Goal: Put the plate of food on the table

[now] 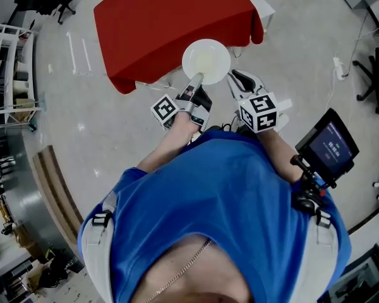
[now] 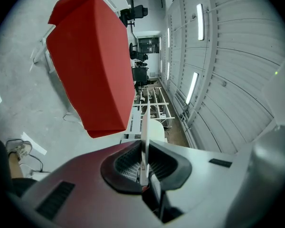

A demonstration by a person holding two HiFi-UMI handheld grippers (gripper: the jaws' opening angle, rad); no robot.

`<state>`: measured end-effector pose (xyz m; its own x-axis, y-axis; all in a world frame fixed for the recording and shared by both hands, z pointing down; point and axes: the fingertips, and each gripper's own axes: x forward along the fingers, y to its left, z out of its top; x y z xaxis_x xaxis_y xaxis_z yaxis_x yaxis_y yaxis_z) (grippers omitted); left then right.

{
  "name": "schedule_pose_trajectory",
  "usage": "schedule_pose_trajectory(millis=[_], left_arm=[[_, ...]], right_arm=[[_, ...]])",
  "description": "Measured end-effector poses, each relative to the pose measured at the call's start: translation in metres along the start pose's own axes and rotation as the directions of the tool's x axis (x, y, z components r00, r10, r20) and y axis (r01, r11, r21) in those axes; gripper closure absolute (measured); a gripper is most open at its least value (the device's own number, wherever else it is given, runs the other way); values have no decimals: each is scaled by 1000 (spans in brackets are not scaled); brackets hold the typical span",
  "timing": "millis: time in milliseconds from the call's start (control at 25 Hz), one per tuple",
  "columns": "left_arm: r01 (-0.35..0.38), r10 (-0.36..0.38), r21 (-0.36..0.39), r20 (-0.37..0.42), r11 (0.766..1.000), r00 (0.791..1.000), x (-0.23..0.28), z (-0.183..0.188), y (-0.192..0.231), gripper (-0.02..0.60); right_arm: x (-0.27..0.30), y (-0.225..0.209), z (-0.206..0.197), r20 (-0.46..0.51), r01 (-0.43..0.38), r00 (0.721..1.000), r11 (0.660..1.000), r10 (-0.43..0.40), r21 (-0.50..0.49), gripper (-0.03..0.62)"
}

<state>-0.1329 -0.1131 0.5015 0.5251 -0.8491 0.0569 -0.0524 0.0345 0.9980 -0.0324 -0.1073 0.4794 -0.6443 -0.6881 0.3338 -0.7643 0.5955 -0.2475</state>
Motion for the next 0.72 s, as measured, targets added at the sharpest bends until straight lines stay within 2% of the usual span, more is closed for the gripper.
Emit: schedule_pose_trajectory(millis=[240,520,720], left_arm=[[-23,23,2,25,1000,999,38,-11,0,552],[-43,44,-9,69,999,997,107,16,-15,552],[-42,43,-4,73,999,996,103,0,-6,552]], right_arm=[[4,-42,3,-16,-28,999,999,29,27,560],[46,-97,45,-30,-65,997,997,67,39,560],[37,-101,25,-38,-73,996,996,75,49,560]])
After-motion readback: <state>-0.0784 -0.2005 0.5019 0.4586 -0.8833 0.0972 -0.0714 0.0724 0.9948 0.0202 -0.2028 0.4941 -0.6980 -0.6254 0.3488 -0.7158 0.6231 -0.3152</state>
